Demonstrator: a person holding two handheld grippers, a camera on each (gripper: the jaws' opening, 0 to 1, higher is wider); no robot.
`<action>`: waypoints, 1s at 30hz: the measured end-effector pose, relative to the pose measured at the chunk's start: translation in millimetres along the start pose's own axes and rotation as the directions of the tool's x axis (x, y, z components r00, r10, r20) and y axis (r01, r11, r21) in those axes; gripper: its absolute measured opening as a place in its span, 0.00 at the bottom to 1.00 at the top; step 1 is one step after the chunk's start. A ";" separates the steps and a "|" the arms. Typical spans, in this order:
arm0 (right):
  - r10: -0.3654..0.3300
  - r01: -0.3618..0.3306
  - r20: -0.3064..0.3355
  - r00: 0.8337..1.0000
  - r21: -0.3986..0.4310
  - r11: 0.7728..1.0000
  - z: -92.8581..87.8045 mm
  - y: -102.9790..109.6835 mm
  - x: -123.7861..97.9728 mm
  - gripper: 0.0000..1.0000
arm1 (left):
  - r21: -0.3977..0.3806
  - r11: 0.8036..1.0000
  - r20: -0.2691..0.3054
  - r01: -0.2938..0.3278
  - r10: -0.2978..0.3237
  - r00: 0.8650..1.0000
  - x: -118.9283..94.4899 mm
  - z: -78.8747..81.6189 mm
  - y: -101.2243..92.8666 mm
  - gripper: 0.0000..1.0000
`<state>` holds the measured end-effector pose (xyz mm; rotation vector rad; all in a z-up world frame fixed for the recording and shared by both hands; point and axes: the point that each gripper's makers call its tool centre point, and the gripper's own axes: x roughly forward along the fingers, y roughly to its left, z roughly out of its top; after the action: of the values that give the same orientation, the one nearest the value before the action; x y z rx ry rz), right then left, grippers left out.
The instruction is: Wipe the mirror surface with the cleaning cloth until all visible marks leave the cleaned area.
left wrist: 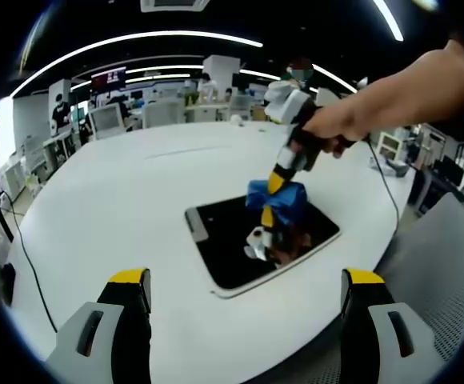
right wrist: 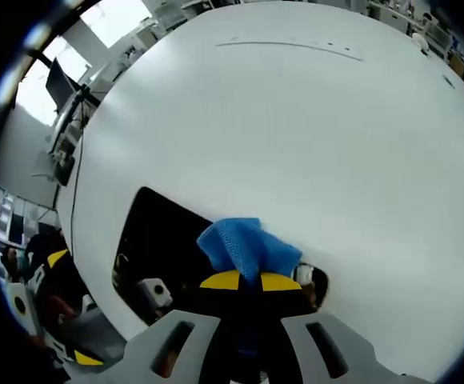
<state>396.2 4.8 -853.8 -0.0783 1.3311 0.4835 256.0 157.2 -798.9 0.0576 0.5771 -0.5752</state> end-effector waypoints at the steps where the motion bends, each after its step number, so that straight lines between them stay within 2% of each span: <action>1: 0.002 -0.002 -0.001 1.000 -0.001 1.000 1.6 1.5 1.4 0.01 | -0.002 1.000 -0.001 -0.001 0.001 1.000 0.1 -0.3 0.3 0.99; 16: 0.044 -0.044 0.012 0.999 -0.017 0.999 13.3 33.7 6.0 0.01 | -0.021 1.000 -0.012 0.012 -0.013 1.000 0.7 -3.4 -2.5 0.99; 24: 0.066 -0.065 0.028 0.997 -0.014 0.998 27.1 51.1 18.5 0.01 | -0.023 0.999 -0.017 0.026 -0.026 1.000 0.1 -3.0 -5.7 0.99; 30: 0.089 -0.088 0.035 0.995 -0.028 0.996 34.1 74.3 25.3 0.01 | -0.024 1.000 -0.018 0.019 -0.020 1.000 -0.7 -3.3 -3.9 0.99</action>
<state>402.8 90.1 -853.0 -0.0324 1.2966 0.5753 251.8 154.9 -800.9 0.0346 0.6023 -0.5873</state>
